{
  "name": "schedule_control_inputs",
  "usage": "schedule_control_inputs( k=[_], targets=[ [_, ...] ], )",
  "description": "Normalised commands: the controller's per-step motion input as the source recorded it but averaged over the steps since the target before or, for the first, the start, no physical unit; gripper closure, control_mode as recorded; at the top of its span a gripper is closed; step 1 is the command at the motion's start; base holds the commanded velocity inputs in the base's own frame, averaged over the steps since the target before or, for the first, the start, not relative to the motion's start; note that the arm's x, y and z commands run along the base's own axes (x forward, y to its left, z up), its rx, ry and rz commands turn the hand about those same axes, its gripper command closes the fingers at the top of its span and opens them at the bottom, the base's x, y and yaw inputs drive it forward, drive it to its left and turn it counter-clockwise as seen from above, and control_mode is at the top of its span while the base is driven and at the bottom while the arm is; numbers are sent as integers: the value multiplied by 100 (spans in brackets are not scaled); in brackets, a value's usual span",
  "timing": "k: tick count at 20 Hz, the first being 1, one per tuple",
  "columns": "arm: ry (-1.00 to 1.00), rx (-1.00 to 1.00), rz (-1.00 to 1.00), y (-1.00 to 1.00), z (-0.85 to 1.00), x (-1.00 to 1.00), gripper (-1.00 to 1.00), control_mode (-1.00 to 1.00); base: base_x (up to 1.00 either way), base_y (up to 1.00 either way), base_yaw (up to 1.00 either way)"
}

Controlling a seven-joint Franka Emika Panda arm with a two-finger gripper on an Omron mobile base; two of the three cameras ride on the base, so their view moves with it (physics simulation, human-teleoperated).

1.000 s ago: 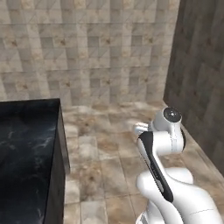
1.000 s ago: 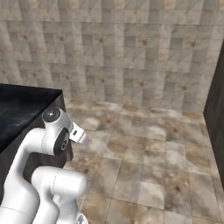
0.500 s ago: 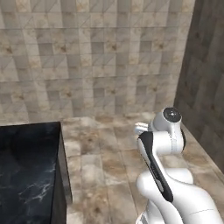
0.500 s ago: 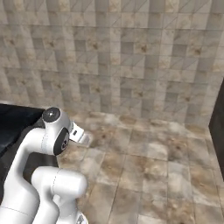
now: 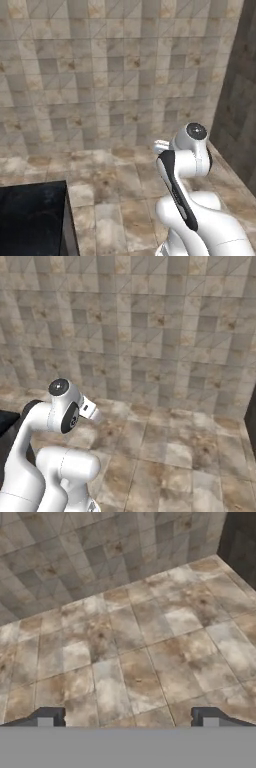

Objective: Take the chicken drumsticks from the pan and place one on each plate on the dining counter.

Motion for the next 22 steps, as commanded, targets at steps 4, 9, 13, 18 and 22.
schedule_control_inputs(
  k=[4,9,13,18,22],
  targets=[
    [0,0,0,0,0,0,-100,100,100,21,0],
    [0,0,0,0,0,0,-100,100,100,22,9],
    [0,0,0,0,0,0,-100,100,100,8,30],
    [0,0,0,0,0,0,-100,100,97,0,60],
    [0,0,0,0,0,0,-100,100,80,0,75]
  ],
)
